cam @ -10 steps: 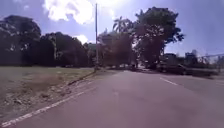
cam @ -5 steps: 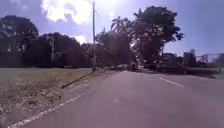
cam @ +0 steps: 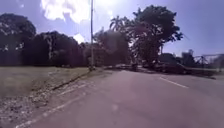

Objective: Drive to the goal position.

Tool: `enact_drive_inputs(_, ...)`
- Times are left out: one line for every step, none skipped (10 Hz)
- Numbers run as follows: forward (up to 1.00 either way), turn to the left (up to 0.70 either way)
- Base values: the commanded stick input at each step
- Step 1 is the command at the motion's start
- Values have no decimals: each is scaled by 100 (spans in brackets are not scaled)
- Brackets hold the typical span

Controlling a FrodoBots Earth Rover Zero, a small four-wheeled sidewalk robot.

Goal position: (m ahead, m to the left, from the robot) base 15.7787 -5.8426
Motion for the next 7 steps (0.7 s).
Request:
enact_drive_inputs(70,0)
enact_drive_inputs(70,0)
enact_drive_inputs(70,0)
enact_drive_inputs(70,-11)
enact_drive_inputs(70,-35)
enact_drive_inputs(70,-35)
enact_drive_inputs(70,0)
